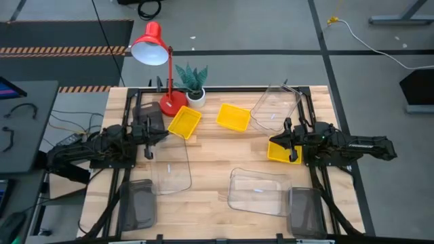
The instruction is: Stack baskets by color
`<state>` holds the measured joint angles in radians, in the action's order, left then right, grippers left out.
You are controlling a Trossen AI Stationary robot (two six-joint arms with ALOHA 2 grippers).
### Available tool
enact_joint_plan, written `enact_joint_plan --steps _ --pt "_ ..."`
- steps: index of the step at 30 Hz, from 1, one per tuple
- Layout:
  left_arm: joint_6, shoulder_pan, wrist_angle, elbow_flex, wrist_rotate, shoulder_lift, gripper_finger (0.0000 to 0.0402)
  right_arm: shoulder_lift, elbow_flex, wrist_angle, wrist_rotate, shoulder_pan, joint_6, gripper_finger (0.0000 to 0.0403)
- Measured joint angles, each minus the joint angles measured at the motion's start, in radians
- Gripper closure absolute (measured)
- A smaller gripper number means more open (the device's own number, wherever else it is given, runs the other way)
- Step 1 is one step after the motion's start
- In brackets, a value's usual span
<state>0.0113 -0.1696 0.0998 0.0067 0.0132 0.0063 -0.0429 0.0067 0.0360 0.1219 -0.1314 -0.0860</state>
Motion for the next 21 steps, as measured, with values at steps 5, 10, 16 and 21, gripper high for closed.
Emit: enact_joint_plan --steps 5,10,16,21 --pt "0.000 0.000 0.000 0.000 0.000 0.000 0.0368 0.000 0.000 0.000 0.000 0.000 0.000 0.0380" --pt "0.000 0.000 0.000 0.000 0.000 0.000 0.0375 0.000 0.000 0.000 0.000 0.000 0.000 0.0380" --pt "0.000 0.000 0.000 0.000 0.000 0.000 0.0373 0.000 0.000 0.000 0.000 0.000 0.000 0.0380" --pt "0.000 0.000 0.000 0.000 0.000 0.000 0.0366 0.000 0.000 0.000 0.000 0.000 0.000 0.0380"
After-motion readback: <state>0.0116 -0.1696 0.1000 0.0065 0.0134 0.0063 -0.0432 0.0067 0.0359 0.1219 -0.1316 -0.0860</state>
